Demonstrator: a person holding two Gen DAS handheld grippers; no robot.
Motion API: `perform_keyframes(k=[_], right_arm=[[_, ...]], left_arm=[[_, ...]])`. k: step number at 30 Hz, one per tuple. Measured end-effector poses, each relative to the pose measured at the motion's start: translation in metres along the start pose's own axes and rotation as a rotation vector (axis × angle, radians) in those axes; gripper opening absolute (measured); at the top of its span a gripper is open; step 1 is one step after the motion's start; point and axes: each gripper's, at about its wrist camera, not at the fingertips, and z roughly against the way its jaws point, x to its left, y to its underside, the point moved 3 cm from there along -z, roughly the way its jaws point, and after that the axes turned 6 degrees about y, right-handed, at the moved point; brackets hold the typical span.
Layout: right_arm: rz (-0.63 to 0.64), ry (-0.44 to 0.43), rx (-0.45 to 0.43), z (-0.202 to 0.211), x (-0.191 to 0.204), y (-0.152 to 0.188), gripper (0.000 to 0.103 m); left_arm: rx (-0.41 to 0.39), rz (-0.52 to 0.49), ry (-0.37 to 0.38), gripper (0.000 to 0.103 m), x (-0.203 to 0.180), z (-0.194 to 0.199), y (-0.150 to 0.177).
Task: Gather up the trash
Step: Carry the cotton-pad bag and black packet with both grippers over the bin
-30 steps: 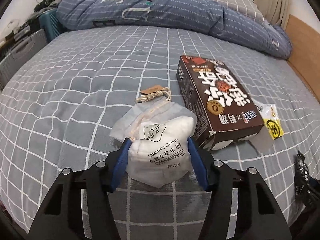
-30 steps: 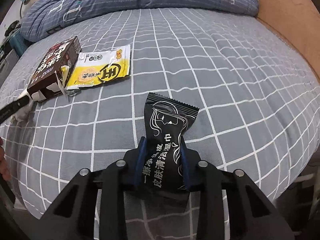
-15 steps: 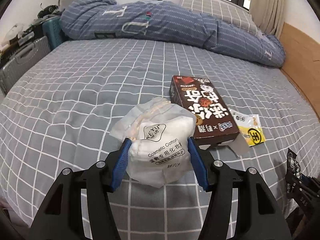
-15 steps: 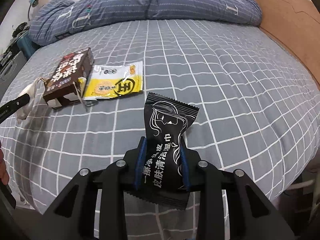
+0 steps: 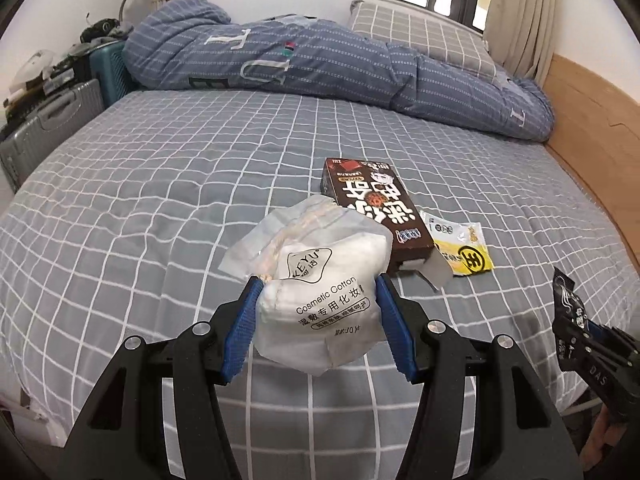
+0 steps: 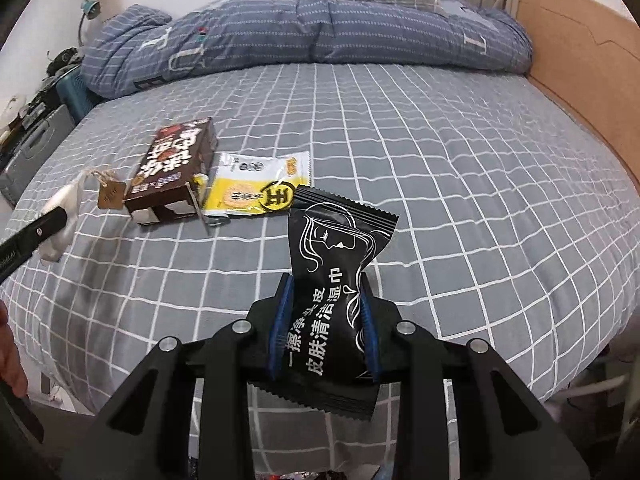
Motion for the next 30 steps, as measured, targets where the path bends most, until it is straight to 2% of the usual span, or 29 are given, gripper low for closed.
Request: perform_keyframes(k=[12,20,30], right_arm=[[0.035,-0.007,-0.03,0.018,0.003,0.011,0.03],[0.057,-0.012,-0.072,0.042,0.007,0.018,0.03],[0.063,-0.025,-0.099,0.072,0.003,0.036,0.03]], left_arm=[[-0.023,-0.004,0.015,0.057,-0.011,0.032,0.019],[-0.025,-0.023,0.015,0.057,-0.021,0.046,0.032],[-0.021,-0.044,0.049,0.057,-0.037,0.065,0.055]])
